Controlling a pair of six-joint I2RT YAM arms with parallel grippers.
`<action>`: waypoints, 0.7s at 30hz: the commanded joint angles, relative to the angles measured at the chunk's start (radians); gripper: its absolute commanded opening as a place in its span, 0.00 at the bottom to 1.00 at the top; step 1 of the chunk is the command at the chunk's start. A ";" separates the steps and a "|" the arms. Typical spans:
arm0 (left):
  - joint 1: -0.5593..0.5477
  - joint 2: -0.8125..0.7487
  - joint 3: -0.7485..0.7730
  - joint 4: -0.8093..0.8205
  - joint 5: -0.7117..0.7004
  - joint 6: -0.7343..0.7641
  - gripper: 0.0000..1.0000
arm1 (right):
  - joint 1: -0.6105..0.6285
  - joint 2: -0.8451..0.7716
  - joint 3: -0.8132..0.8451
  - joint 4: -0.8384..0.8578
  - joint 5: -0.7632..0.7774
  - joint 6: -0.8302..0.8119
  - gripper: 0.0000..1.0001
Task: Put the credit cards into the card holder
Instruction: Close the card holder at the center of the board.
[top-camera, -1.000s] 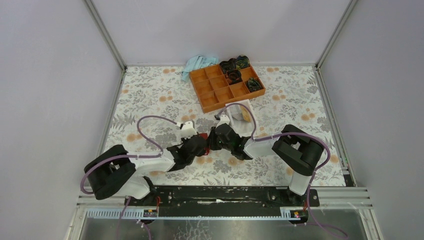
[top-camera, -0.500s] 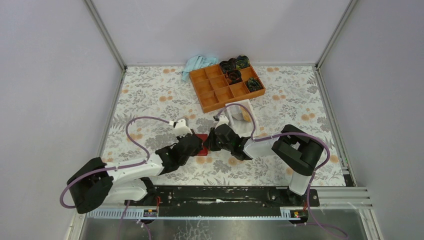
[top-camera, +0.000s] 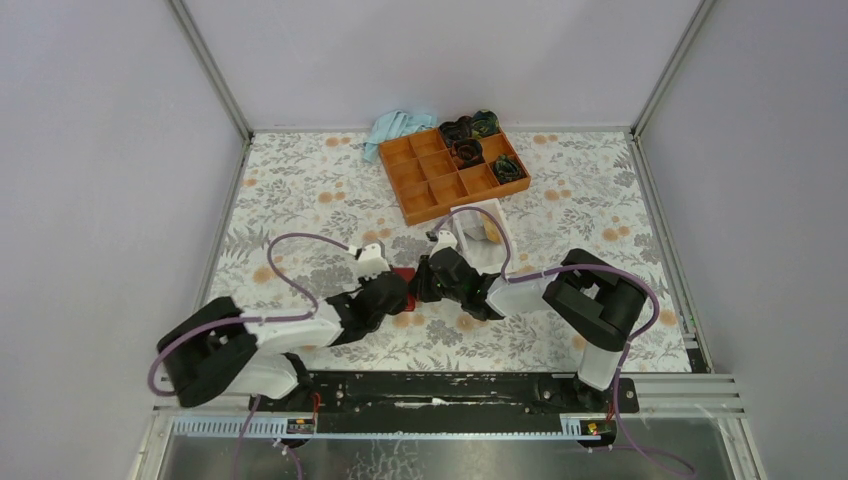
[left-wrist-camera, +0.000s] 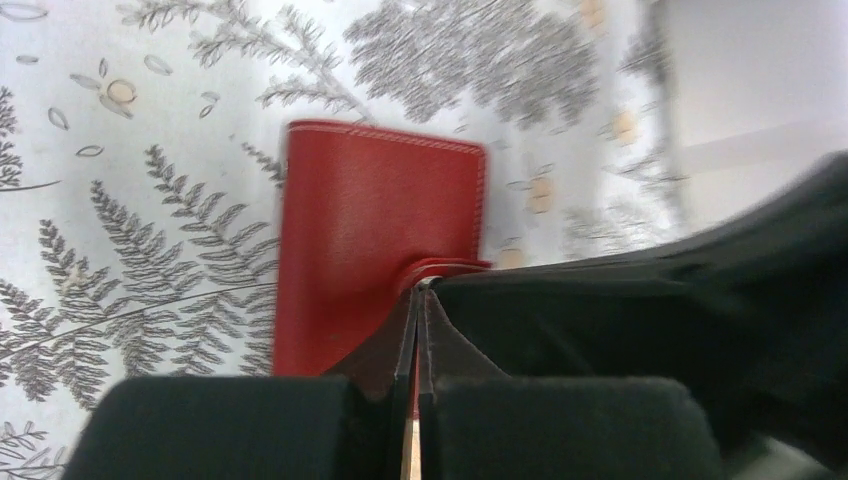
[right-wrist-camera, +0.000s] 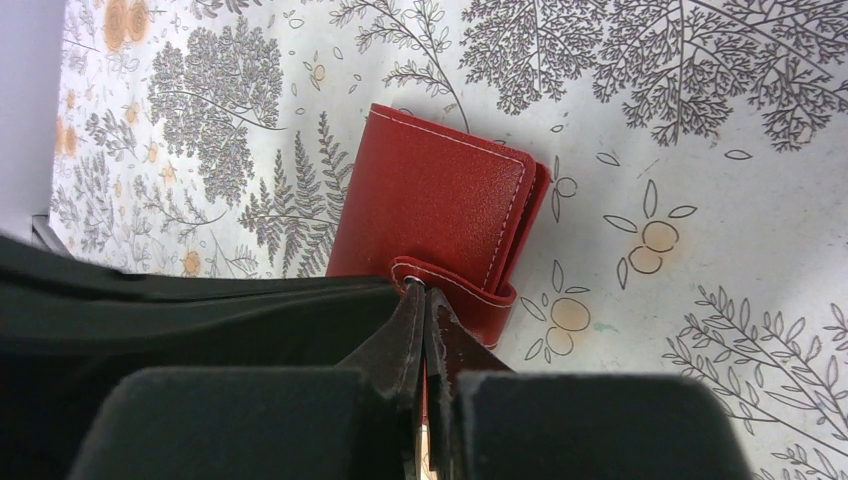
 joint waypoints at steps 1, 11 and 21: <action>-0.006 0.157 -0.005 0.112 0.000 -0.002 0.00 | 0.013 0.021 0.021 -0.024 -0.022 -0.007 0.00; -0.004 0.126 -0.024 0.112 -0.060 -0.015 0.00 | 0.013 0.009 0.013 -0.024 -0.021 -0.009 0.00; -0.004 0.140 -0.021 0.069 -0.072 -0.029 0.00 | 0.014 -0.021 0.022 -0.044 -0.020 -0.030 0.11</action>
